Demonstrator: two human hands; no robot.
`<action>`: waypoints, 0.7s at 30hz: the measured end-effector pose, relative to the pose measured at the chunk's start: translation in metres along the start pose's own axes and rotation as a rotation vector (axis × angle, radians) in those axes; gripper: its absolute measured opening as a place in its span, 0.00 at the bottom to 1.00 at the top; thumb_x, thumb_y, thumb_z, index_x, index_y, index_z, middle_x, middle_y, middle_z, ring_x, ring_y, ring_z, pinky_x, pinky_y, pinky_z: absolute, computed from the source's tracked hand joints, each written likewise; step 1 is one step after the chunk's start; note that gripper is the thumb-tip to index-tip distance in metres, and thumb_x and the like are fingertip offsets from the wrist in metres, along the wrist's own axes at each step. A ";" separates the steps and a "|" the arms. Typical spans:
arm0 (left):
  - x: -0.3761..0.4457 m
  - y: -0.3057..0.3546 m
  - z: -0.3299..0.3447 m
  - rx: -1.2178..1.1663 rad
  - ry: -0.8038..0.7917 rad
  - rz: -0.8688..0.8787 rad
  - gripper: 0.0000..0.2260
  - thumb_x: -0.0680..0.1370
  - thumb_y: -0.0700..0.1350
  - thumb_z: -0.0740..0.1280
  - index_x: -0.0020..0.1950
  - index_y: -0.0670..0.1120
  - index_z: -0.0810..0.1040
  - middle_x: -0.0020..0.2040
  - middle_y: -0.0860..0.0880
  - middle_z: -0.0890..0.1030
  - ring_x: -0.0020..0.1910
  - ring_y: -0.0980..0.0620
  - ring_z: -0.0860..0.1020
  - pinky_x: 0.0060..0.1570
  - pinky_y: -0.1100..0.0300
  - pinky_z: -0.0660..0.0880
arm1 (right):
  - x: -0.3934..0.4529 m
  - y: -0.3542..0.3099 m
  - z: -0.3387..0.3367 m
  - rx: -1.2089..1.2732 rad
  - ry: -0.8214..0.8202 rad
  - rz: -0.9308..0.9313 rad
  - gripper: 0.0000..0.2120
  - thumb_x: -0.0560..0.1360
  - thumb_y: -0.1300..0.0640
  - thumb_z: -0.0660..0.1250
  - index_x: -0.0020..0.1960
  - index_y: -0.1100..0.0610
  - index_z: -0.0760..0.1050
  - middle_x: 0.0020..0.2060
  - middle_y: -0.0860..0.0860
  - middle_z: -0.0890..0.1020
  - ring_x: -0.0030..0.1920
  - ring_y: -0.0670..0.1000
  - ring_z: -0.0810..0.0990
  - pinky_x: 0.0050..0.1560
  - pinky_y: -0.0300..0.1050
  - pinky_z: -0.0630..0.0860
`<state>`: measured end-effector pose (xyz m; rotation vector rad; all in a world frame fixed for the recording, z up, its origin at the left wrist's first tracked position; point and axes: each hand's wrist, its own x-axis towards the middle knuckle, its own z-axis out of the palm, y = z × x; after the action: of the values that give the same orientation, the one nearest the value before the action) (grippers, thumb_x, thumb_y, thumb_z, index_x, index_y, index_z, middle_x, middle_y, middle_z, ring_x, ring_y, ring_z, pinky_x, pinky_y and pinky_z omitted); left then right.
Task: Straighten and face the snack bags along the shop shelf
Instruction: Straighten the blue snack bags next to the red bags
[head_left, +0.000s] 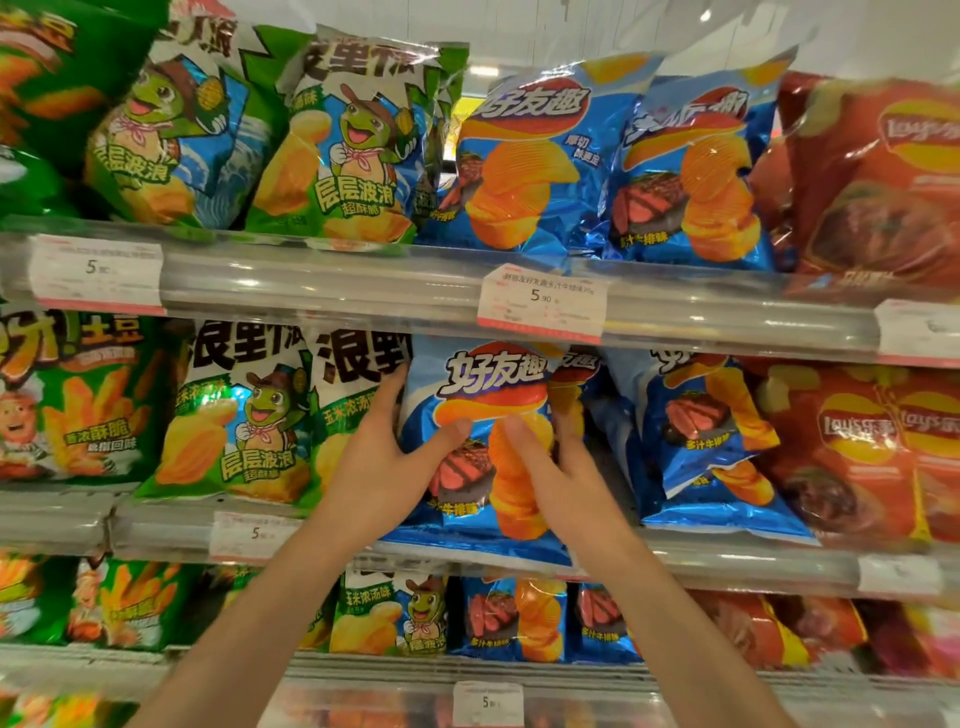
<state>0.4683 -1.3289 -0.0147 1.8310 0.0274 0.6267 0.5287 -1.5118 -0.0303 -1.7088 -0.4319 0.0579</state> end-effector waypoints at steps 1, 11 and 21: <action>0.001 0.000 0.004 0.026 -0.016 0.016 0.30 0.70 0.63 0.72 0.70 0.69 0.65 0.61 0.67 0.79 0.60 0.63 0.79 0.60 0.54 0.79 | 0.002 0.000 -0.001 0.003 0.016 0.003 0.23 0.72 0.34 0.69 0.64 0.36 0.69 0.51 0.37 0.84 0.51 0.38 0.83 0.54 0.41 0.79; 0.009 -0.031 -0.023 0.903 0.274 0.411 0.24 0.75 0.48 0.75 0.69 0.44 0.77 0.73 0.38 0.70 0.73 0.35 0.65 0.66 0.37 0.66 | 0.034 0.015 -0.017 -0.358 0.321 -0.101 0.39 0.78 0.46 0.68 0.80 0.57 0.53 0.70 0.58 0.72 0.70 0.57 0.71 0.71 0.57 0.69; 0.008 -0.047 -0.021 0.885 0.209 0.434 0.27 0.75 0.45 0.75 0.73 0.43 0.74 0.78 0.38 0.64 0.78 0.38 0.60 0.73 0.40 0.62 | 0.010 0.036 -0.011 -0.732 0.263 -0.276 0.48 0.73 0.28 0.57 0.80 0.44 0.35 0.81 0.56 0.49 0.79 0.61 0.54 0.71 0.62 0.67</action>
<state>0.4800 -1.2910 -0.0488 2.6410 0.0526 1.2476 0.5502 -1.5234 -0.0605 -2.3104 -0.5230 -0.5839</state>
